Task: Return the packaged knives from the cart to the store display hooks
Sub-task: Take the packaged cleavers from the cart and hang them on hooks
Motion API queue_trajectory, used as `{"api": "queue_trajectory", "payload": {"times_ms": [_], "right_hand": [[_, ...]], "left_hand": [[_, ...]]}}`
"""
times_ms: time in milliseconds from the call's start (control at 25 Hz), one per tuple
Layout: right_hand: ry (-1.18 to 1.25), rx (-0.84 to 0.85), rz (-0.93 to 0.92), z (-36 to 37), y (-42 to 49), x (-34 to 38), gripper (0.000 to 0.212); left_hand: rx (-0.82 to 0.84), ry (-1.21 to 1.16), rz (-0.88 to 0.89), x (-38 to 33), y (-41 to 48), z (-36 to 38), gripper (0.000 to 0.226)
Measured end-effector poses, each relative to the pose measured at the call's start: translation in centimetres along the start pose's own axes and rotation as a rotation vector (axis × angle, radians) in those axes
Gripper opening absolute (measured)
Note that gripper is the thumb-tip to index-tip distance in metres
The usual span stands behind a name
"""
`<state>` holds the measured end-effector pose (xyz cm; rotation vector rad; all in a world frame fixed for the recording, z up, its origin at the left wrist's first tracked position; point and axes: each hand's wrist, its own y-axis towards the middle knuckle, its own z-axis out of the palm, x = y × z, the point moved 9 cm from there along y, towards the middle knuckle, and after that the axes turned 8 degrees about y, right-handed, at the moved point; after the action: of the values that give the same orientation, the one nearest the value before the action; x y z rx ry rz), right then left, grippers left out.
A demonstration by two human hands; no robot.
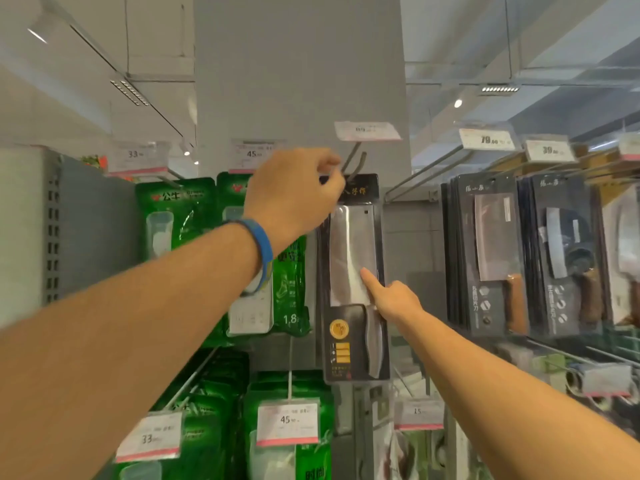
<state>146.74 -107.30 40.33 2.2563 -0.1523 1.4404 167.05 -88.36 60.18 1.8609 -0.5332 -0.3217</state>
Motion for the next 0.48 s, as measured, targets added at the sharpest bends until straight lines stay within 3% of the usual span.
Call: {"api": "queue_trajectory", "payload": {"times_ms": [120, 240, 320, 480], "right_hand": [[0.053, -0.088, 0.011, -0.1, -4.3, -3.9, 0.065], [0.178, -0.223, -0.124, -1.2, -10.0, -6.5, 0.033], [0.308, -0.167, -0.181, -1.5, -14.3, -8.4, 0.02], [0.403, -0.05, -0.053, -5.4, -25.0, -16.5, 0.019]], "left_hand": [[0.151, -0.248, -0.202, 3.4, -8.6, 5.7, 0.028], [0.294, -0.623, -0.492, 4.1, -19.1, 12.3, 0.015], [0.353, -0.788, -0.635, 3.1, -25.0, 15.3, 0.016], [0.577, -0.959, -0.792, -2.3, -37.3, 20.0, 0.018]]}}
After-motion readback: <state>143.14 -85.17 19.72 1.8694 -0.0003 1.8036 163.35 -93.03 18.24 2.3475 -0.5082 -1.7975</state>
